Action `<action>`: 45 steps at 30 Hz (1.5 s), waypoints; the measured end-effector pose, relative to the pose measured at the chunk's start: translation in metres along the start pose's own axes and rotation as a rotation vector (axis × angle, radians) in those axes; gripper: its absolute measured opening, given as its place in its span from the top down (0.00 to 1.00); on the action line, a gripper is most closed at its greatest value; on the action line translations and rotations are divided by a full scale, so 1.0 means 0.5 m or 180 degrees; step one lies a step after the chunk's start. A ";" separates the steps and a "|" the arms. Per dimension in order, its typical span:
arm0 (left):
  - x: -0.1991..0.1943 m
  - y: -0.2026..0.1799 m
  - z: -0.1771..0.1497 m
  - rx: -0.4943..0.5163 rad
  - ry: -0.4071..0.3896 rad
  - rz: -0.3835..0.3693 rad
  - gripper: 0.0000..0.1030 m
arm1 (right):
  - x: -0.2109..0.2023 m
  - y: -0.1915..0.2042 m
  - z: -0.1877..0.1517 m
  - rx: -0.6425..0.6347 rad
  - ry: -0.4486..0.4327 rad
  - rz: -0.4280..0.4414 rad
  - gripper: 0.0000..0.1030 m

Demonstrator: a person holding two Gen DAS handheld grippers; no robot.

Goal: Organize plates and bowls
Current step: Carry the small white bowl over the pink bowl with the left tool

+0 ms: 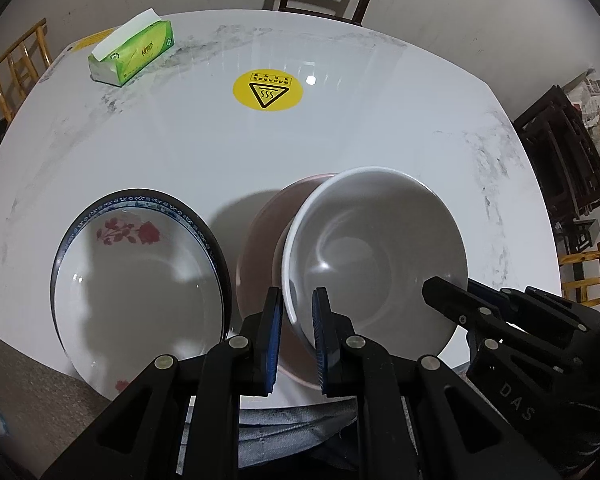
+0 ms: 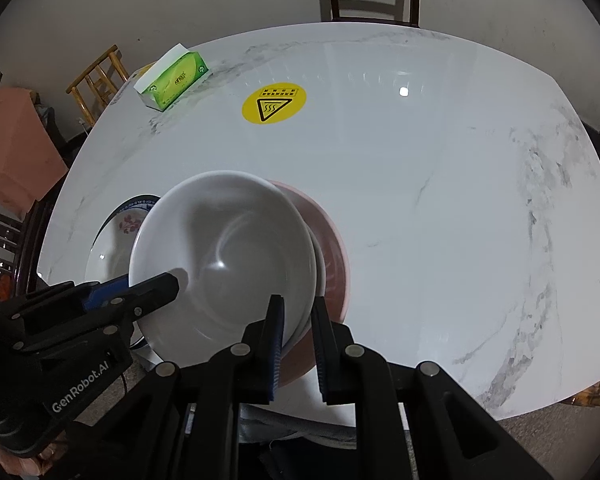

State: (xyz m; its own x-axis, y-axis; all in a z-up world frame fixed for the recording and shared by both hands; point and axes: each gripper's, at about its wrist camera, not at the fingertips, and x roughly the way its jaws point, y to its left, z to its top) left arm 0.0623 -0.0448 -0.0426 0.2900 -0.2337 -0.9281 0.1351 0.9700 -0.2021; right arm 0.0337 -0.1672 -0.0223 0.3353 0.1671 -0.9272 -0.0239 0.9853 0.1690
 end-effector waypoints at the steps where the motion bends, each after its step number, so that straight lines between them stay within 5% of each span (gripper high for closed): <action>1: 0.003 0.000 -0.001 0.0000 -0.0002 0.0014 0.88 | 0.002 0.001 0.000 0.0000 -0.0001 -0.0011 0.86; 45: 0.011 0.012 -0.001 -0.0120 -0.0322 -0.0056 0.81 | 0.029 0.017 -0.015 -0.0122 -0.0116 -0.0093 0.74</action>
State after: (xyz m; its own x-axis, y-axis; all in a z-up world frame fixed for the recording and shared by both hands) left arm 0.0644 -0.0402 -0.0490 0.3824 -0.2545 -0.8883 0.1058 0.9671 -0.2315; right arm 0.0313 -0.1559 -0.0369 0.3704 0.1374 -0.9186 -0.0495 0.9905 0.1283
